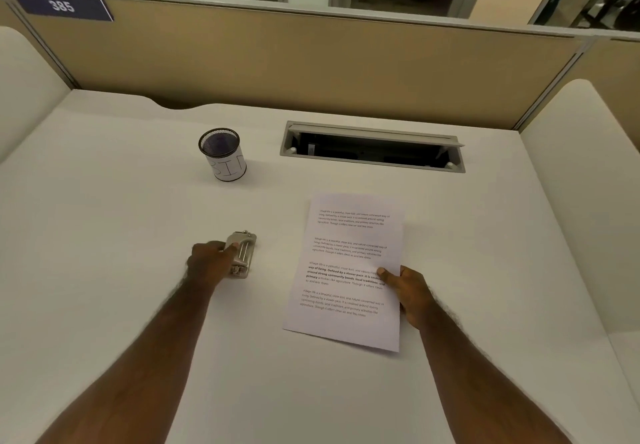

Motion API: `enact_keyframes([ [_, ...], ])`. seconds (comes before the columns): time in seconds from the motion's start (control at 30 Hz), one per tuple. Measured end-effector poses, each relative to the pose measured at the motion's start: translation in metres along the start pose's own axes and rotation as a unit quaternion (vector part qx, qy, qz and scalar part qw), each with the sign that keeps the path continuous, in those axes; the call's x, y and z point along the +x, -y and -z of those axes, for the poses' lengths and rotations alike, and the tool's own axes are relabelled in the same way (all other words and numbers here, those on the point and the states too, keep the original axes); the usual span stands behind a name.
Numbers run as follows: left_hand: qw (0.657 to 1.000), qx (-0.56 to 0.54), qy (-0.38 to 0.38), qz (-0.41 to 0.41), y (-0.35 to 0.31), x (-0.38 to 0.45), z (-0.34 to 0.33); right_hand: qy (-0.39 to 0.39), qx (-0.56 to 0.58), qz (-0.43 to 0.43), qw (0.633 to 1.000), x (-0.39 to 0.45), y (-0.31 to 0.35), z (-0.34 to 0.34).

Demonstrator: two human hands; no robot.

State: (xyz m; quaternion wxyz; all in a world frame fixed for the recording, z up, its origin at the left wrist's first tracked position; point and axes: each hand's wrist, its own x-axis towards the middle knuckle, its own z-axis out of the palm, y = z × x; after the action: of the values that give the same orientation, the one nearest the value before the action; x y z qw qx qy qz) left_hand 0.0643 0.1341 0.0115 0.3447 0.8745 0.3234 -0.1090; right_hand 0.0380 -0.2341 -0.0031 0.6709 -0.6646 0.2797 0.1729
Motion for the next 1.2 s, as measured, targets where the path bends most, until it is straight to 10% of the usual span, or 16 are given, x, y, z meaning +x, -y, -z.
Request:
enact_keyframes([
  [0.37,0.977,-0.195,0.084,-0.012,-0.031,-0.002,-0.019,-0.010,-0.051,0.018,0.998,0.008,-0.005,0.001],
  [1.2,0.963,-0.230,0.130,-0.063,-0.064,-0.045,-0.068,-0.019,-0.049,0.026,0.998,0.005,-0.005,-0.002],
])
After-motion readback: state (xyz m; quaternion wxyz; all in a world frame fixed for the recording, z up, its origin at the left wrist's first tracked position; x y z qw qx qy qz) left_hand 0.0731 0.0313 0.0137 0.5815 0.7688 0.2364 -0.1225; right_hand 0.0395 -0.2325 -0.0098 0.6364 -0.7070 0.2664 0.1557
